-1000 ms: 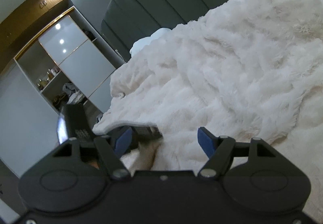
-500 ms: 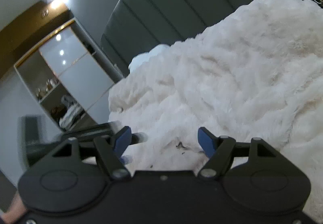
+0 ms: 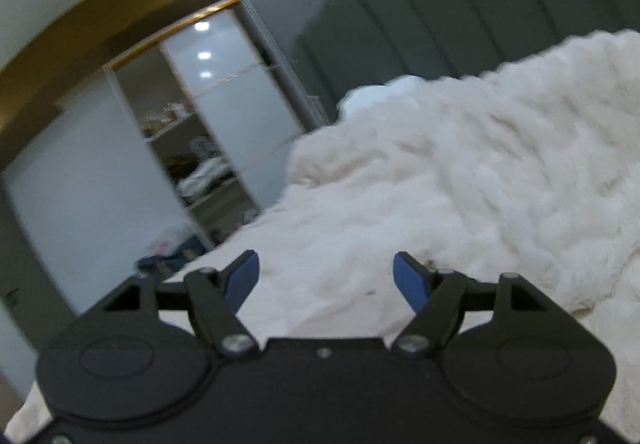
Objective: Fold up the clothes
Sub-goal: 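Release the shirt with the left gripper and raise both grippers above the bed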
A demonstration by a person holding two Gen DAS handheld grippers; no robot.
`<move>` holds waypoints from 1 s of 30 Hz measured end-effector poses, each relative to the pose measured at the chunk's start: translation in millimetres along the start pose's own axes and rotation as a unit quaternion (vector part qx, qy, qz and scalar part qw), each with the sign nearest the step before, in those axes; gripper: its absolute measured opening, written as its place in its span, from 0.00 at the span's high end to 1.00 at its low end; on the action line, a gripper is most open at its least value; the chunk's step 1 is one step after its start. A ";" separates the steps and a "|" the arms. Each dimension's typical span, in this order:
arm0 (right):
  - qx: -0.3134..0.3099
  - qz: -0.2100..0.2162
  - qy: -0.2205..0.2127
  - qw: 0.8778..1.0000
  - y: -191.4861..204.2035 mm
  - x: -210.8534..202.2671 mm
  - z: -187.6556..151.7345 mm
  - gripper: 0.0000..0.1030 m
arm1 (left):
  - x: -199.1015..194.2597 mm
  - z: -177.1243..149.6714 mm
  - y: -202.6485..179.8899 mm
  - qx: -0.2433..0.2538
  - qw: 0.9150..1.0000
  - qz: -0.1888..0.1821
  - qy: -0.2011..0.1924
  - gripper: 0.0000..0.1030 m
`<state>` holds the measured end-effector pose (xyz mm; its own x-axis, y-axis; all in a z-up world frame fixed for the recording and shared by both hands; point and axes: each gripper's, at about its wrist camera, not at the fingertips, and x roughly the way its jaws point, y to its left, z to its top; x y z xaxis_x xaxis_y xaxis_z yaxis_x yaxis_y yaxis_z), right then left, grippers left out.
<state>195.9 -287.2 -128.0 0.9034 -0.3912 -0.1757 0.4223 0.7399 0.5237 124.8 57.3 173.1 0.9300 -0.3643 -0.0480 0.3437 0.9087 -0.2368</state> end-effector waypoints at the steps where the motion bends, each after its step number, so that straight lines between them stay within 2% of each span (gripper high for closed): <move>1: -0.006 0.025 0.020 0.999 9.1 -8.0 2.9 0.28 | -19.6 6.3 4.0 0.004 1.000 0.011 -0.009 0.01; 2: -0.013 0.050 0.040 0.998 18.2 -16.1 5.7 0.26 | -39.2 12.6 7.9 0.007 1.000 0.021 -0.017 0.01; 4: -0.033 0.090 0.079 0.992 36.3 -28.7 8.4 0.10 | -81.7 25.6 10.0 0.042 0.998 0.050 -0.005 0.01; 6: -0.066 0.140 0.127 0.980 64.0 -47.5 6.6 0.09 | -114.8 32.4 3.2 0.061 0.996 0.070 0.000 0.01; 8: -0.092 0.180 0.160 0.966 86.3 -62.5 3.3 0.09 | -151.1 48.5 1.5 0.015 0.999 0.039 -0.013 0.01; 10: -0.118 0.203 0.180 0.955 103.9 -74.5 1.8 0.09 | -177.3 59.9 -1.5 -0.035 0.999 -0.002 -0.023 0.01; 11: -0.135 0.211 0.185 0.950 114.7 -82.2 2.2 0.09 | -192.3 67.2 -5.6 -0.075 0.995 -0.055 -0.026 0.01; 12: -0.143 0.215 0.185 0.948 119.8 -86.7 3.8 0.09 | -203.2 71.0 -10.3 -0.113 0.988 -0.096 -0.031 0.00; 15: -0.122 0.251 0.189 0.942 128.1 -103.4 27.6 0.09 | -217.8 78.6 -14.7 -0.166 0.975 -0.146 -0.031 0.01; 17: -0.077 0.273 0.173 0.943 121.7 -113.9 54.8 0.08 | -228.0 86.1 -14.3 -0.207 0.960 -0.184 -0.032 0.01; 19: -0.063 0.276 0.142 0.949 116.6 -126.7 87.5 0.06 | -236.2 99.2 -6.5 -0.245 0.947 -0.204 -0.037 0.01; 20: -0.063 0.273 0.124 0.952 114.5 -133.6 104.8 0.05 | -243.8 110.6 0.0 -0.256 0.944 -0.201 -0.051 0.00; 23: -0.088 0.272 0.082 0.955 112.7 -154.2 152.0 0.02 | -262.6 137.1 11.0 -0.260 0.944 -0.190 -0.071 0.00; 25: -0.093 0.289 0.068 0.950 114.0 -164.8 172.0 0.00 | -274.7 150.9 4.9 -0.249 0.944 -0.201 -0.082 0.00; 26: -0.096 0.309 0.058 0.944 116.2 -171.7 185.4 0.00 | -278.5 153.9 1.3 -0.244 0.944 -0.205 -0.086 0.00; 29: -0.124 0.323 0.058 0.937 128.2 -175.9 193.5 0.00 | -268.2 140.4 -10.8 -0.224 0.949 -0.213 -0.068 0.00; 30: -0.136 0.324 0.063 0.934 133.8 -175.4 193.1 0.00 | -250.6 125.8 -13.8 -0.214 0.953 -0.208 -0.046 0.00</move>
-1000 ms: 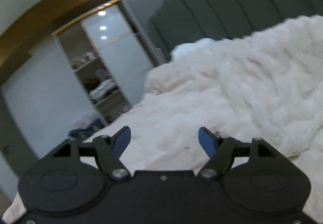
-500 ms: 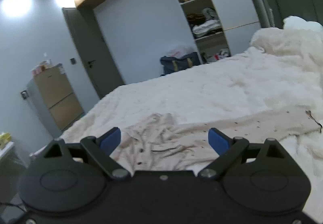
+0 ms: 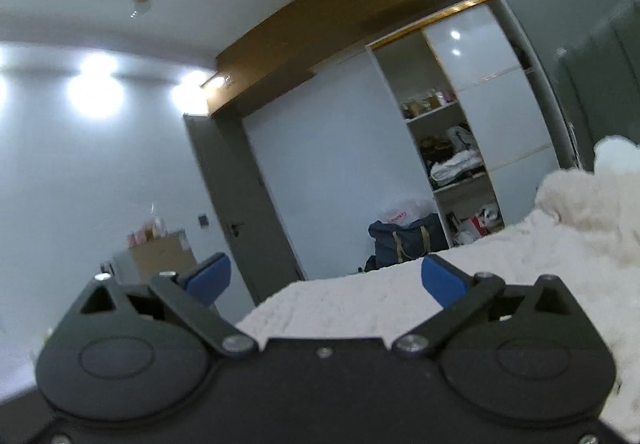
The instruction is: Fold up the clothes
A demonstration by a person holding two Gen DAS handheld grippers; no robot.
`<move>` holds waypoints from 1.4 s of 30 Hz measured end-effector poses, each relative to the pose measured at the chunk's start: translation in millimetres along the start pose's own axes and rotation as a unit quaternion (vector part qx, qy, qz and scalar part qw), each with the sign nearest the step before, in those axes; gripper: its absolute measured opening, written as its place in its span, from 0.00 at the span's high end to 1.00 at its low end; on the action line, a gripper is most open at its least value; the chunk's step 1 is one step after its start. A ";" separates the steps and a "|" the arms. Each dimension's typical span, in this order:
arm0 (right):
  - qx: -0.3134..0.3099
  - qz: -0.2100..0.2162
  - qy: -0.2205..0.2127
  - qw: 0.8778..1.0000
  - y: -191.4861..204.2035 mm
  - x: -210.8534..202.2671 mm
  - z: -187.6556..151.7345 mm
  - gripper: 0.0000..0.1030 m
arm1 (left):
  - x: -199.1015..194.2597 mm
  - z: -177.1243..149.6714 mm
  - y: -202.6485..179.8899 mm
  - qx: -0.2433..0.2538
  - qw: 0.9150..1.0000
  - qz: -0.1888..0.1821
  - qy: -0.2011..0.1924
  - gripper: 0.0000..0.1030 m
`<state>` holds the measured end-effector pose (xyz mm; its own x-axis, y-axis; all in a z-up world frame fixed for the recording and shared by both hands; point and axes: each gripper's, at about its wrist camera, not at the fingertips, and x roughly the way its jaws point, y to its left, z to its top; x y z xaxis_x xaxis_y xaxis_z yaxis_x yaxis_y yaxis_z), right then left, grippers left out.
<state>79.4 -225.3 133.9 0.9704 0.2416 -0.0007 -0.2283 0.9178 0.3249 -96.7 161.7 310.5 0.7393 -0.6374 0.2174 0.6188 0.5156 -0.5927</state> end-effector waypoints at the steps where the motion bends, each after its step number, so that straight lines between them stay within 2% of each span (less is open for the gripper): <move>1: -0.008 0.002 0.012 1.000 3.9 6.4 -2.6 0.00 | 17.6 -16.1 13.2 0.008 1.000 0.013 0.027 0.00; 4: -0.022 0.006 0.067 0.998 14.8 36.7 -30.1 0.00 | 58.3 -83.9 63.2 0.072 0.987 0.105 0.095 0.00; 6: -0.035 -0.001 0.101 0.994 21.4 53.8 -59.4 0.00 | 82.3 -125.0 98.0 0.121 0.971 0.171 0.117 0.00; 7: -0.041 -0.008 0.120 0.992 24.8 61.7 -76.4 0.00 | 87.6 -140.3 127.0 0.132 0.959 0.219 0.121 0.00; 9: -0.053 -0.030 0.156 0.986 32.8 71.8 -112.4 0.00 | 93.3 -167.4 192.7 0.146 0.927 0.322 0.125 0.01; 10: -0.056 -0.032 0.168 0.984 39.0 69.6 -125.7 0.00 | 96.2 -180.9 225.5 0.152 0.907 0.372 0.126 0.01; 12: -0.051 -0.024 0.193 0.980 51.5 62.6 -155.4 0.00 | 101.9 -208.0 291.2 0.164 0.858 0.469 0.127 0.01; 15: -0.042 -0.015 0.209 0.977 58.1 55.3 -179.1 0.00 | 103.8 -209.7 392.3 0.092 0.803 0.568 0.153 0.02; 17: -0.039 -0.018 0.222 0.974 61.3 55.2 -193.0 0.00 | 99.1 -210.8 428.5 0.068 0.788 0.592 0.156 0.03; 18: -0.040 -0.019 0.230 0.972 63.4 56.8 -198.4 0.00 | 100.6 -209.6 437.0 0.063 0.785 0.596 0.155 0.03; 22: -0.052 -0.030 0.254 0.965 68.1 66.8 -215.4 0.00 | 135.6 -194.9 487.3 0.077 0.766 0.618 0.160 0.03; 23: -0.054 -0.035 0.257 0.964 68.2 70.5 -218.7 0.00 | 145.1 -194.2 499.8 0.081 0.760 0.622 0.172 0.03; 24: -0.054 -0.040 0.259 0.963 68.6 73.7 -223.0 0.00 | 152.6 -194.4 512.6 0.086 0.753 0.625 0.186 0.14; 25: -0.052 -0.047 0.259 0.963 69.0 76.6 -226.4 0.00 | 162.0 -197.2 531.4 0.091 0.736 0.638 0.209 0.22; 26: -0.046 -0.054 0.258 0.964 69.3 78.8 -228.3 0.00 | 163.8 -203.5 551.0 0.092 0.724 0.646 0.224 0.47; 27: -0.041 -0.058 0.258 0.964 69.2 82.7 -230.6 0.00 | 163.8 -208.9 563.7 0.082 0.725 0.641 0.238 0.84; 28: -0.037 -0.063 0.258 0.963 68.3 88.9 -234.1 0.00 | 164.1 -213.7 574.1 0.068 0.729 0.632 0.253 0.95; 29: -0.033 -0.066 0.258 0.963 67.8 93.2 -236.4 0.00 | 160.5 -213.4 575.9 0.053 0.747 0.616 0.244 0.94; 30: -0.030 -0.068 0.258 0.963 68.0 94.6 -236.9 0.00 | 158.3 -212.6 571.5 0.049 0.756 0.609 0.236 0.95; 32: -0.025 -0.070 0.258 0.963 67.8 100.5 -240.9 0.00 | 150.8 -198.9 553.5 0.053 0.786 0.589 0.179 0.95; 34: -0.023 -0.071 0.265 0.961 66.7 110.6 -246.7 0.00 | 135.7 -170.4 518.9 0.070 0.831 0.546 0.082 0.95; 35: -0.022 -0.071 0.269 0.960 68.0 112.9 -249.3 0.00 | 127.5 -154.8 500.0 0.080 0.850 0.520 0.029 0.95; 36: -0.019 -0.070 0.272 0.960 69.6 116.2 -251.6 0.00 | 115.1 -137.6 480.8 0.088 0.871 0.482 -0.029 0.95; 37: -0.016 -0.066 0.275 0.959 71.2 121.1 -254.0 0.00 | 93.3 -117.6 459.9 0.097 0.899 0.414 -0.106 0.95; 38: -0.012 -0.062 0.277 0.959 73.3 124.7 -255.6 0.00 | 80.1 -107.1 449.9 0.101 0.910 0.375 -0.146 0.94; 39: -0.011 -0.057 0.277 0.959 76.4 127.0 -255.9 0.00 | 66.3 -96.4 443.5 0.101 0.916 0.349 -0.173 0.94; 41: -0.010 -0.052 0.273 0.961 83.7 131.2 -255.1 0.00 | 42.1 -80.3 448.2 0.088 0.910 0.358 -0.190 0.93; 42: -0.011 -0.048 0.271 0.961 87.6 133.6 -254.6 0.00 | 28.7 -83.3 467.7 0.064 0.907 0.373 -0.185 0.92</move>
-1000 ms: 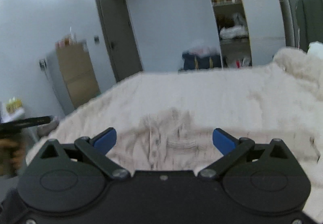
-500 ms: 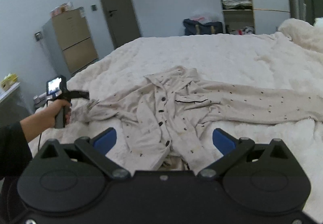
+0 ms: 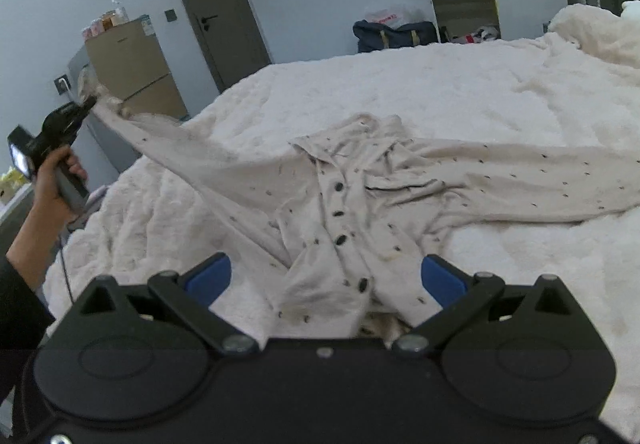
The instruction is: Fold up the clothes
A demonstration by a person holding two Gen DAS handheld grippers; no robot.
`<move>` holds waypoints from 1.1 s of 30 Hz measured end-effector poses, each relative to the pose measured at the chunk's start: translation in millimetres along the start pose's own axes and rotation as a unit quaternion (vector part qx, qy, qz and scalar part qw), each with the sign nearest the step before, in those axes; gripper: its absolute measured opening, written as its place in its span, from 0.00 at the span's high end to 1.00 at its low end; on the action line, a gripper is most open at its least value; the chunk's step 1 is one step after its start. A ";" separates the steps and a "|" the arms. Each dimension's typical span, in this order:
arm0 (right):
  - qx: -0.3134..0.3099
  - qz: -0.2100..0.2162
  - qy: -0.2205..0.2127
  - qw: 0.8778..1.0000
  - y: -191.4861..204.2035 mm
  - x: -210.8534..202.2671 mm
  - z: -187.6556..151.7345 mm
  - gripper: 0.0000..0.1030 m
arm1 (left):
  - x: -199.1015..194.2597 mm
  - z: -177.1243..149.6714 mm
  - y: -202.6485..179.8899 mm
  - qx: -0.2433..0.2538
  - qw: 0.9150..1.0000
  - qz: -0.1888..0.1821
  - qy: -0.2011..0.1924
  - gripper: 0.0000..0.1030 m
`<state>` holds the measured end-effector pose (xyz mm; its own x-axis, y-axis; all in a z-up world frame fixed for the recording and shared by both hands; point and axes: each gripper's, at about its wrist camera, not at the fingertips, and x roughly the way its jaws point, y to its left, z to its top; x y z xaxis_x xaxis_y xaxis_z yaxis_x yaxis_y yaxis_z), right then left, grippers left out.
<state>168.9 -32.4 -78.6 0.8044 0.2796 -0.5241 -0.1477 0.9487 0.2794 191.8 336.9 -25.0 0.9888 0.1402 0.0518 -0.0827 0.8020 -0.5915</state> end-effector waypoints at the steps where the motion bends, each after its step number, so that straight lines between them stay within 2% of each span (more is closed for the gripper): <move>1: -0.002 0.004 -0.002 1.000 4.0 1.3 1.6 0.00 | 3.7 -6.0 28.8 -0.022 0.999 0.022 0.018 0.89; 2: -0.003 0.007 -0.004 1.000 8.0 2.3 2.8 0.00 | 8.0 -16.1 56.7 -0.049 0.996 0.060 0.044 0.76; 3: -0.005 0.010 -0.006 1.000 11.8 2.4 3.2 0.00 | 10.6 -31.9 89.6 -0.084 0.984 0.125 0.090 0.65; 4: -0.007 0.014 -0.007 1.000 15.5 2.2 3.0 0.00 | 12.6 -49.1 124.3 -0.122 0.963 0.196 0.140 0.61; 5: -0.008 0.017 -0.007 1.000 19.2 1.8 2.6 0.00 | 3.5 -62.9 147.4 -0.147 0.950 0.227 0.155 0.63; 6: -0.010 0.018 -0.006 1.000 22.1 1.5 1.9 0.00 | -9.3 -75.6 166.5 -0.168 0.942 0.245 0.159 0.82; 7: -0.014 0.017 -0.003 1.000 24.6 1.7 0.7 0.00 | -22.1 -88.2 185.7 -0.189 0.932 0.262 0.162 0.86; 8: -0.020 0.015 0.000 1.000 28.0 1.8 -1.3 0.00 | -35.8 -94.9 188.9 -0.180 0.937 0.257 0.155 0.86; 9: -0.026 0.013 0.004 1.000 30.6 1.9 -3.1 0.00 | -38.0 -93.5 184.0 -0.173 0.937 0.259 0.160 0.84; 10: -0.028 0.011 0.007 1.000 32.0 2.7 -4.4 0.00 | -36.0 -90.0 178.1 -0.169 0.934 0.266 0.169 0.77; 11: -0.028 0.010 0.010 1.000 33.1 4.1 -5.3 0.00 | -33.4 -86.2 172.1 -0.165 0.935 0.261 0.175 0.48; 12: -0.025 0.009 0.013 1.000 33.6 5.5 -5.9 0.00 | -30.0 -80.9 159.3 -0.137 0.946 0.240 0.170 0.18; 13: -0.020 0.006 0.014 1.000 34.0 6.6 -5.8 0.00 | -26.3 -75.1 144.1 -0.101 0.958 0.214 0.162 0.14; 14: -0.016 0.005 0.015 1.000 34.6 7.2 -5.5 0.00 | -23.7 -72.3 133.6 -0.071 0.964 0.205 0.156 0.14; 16: -0.017 0.005 0.010 1.000 38.5 6.5 -3.7 0.00 | -11.0 -68.3 100.9 0.027 0.970 0.169 0.175 0.14; 17: -0.021 0.004 0.008 1.000 40.7 6.0 -2.8 0.00 | -4.0 -66.4 83.5 0.079 0.968 0.148 0.185 0.14; 19: -0.028 0.000 0.007 1.000 42.7 7.1 -2.2 0.00 | 7.9 -76.1 64.0 0.151 0.955 0.130 0.221 0.20; 20: -0.030 -0.002 0.009 1.000 43.1 9.1 -2.2 0.00 | 14.0 -89.9 48.9 0.221 0.937 0.137 0.231 0.37; 21: -0.028 -0.003 0.010 1.000 42.6 10.8 -2.5 0.00 | 18.9 -105.0 36.5 0.295 0.914 0.159 0.229 0.64; 23: -0.017 -0.006 0.017 1.000 40.1 17.3 -3.7 0.00 | 21.0 -122.5 23.5 0.370 0.882 0.180 0.230 0.85; 24: -0.014 -0.007 0.018 1.000 39.6 18.9 -4.3 0.00 | 24.4 -134.4 19.0 0.400 0.865 0.160 0.256 0.86; 25: -0.014 -0.007 0.018 1.000 39.2 20.5 -5.1 0.00 | 26.8 -137.8 17.4 0.405 0.861 0.145 0.270 0.86; 30: -0.004 -0.017 0.024 1.000 28.4 32.4 -10.8 0.00 | 12.7 -133.6 6.9 0.409 0.861 0.095 0.289 0.86; 33: 0.019 -0.017 0.031 0.999 17.9 41.6 -15.4 0.00 | 7.5 -131.7 8.6 0.396 0.869 0.053 0.292 0.86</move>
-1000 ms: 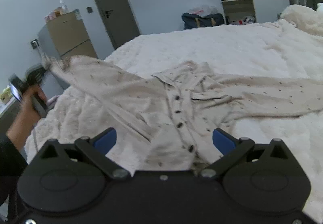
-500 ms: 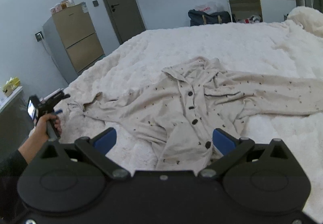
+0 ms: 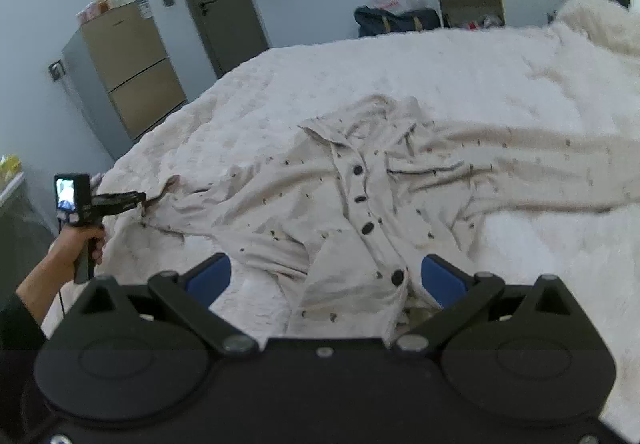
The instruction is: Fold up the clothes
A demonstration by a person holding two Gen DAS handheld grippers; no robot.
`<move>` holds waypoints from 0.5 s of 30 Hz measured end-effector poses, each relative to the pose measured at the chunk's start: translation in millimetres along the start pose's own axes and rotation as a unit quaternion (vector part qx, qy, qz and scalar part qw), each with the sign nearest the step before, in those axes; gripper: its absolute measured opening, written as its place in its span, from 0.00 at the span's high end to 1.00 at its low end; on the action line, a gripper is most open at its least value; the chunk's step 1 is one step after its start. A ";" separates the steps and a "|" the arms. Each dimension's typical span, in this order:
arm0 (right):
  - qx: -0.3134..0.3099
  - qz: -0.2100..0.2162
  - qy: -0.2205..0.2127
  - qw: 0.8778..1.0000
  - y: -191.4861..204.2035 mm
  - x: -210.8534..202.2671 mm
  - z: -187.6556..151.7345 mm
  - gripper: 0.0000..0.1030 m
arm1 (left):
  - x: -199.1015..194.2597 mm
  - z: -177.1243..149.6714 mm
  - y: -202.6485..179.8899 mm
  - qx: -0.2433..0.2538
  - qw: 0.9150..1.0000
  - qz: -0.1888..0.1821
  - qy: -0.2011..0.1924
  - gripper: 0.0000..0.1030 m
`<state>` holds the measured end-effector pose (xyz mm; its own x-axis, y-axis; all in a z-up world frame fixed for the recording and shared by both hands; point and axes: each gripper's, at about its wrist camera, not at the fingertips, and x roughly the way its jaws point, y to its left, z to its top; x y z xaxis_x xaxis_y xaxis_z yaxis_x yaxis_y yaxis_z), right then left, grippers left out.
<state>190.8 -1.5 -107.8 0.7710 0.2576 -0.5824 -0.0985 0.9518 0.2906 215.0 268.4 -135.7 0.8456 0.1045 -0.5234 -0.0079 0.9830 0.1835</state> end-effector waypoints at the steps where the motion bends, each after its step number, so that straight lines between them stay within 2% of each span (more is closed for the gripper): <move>1: 0.005 -0.001 0.003 1.000 -2.1 3.2 -2.2 0.00 | 4.1 -1.4 2.7 0.004 1.000 -0.006 -0.001 0.86; 3: 0.011 -0.002 0.008 1.000 -6.0 8.1 -5.0 0.00 | 10.3 -3.8 4.4 0.018 1.000 -0.019 0.000 0.86; 4: 0.013 -0.001 0.009 1.000 -7.6 9.9 -6.2 0.00 | 8.5 -3.8 0.2 0.035 0.999 -0.013 0.003 0.85; 8: 0.021 0.000 0.011 1.000 -13.8 14.6 -9.6 0.00 | 18.9 -3.8 1.0 0.049 0.997 0.045 0.032 0.85; 11: 0.023 -0.004 0.009 1.000 -17.2 13.5 -8.0 0.00 | 21.2 -2.3 2.6 0.043 0.997 0.045 0.040 0.85; 15: 0.032 -0.008 0.008 0.999 -23.1 13.4 -5.5 0.00 | 21.1 -0.3 -2.5 0.059 0.996 0.045 0.044 0.83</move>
<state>199.9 -19.1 -126.5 0.7614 0.2457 -0.5999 -0.0450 0.9432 0.3291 232.7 268.2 -147.5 0.7942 0.2098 -0.5703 -0.0145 0.9448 0.3274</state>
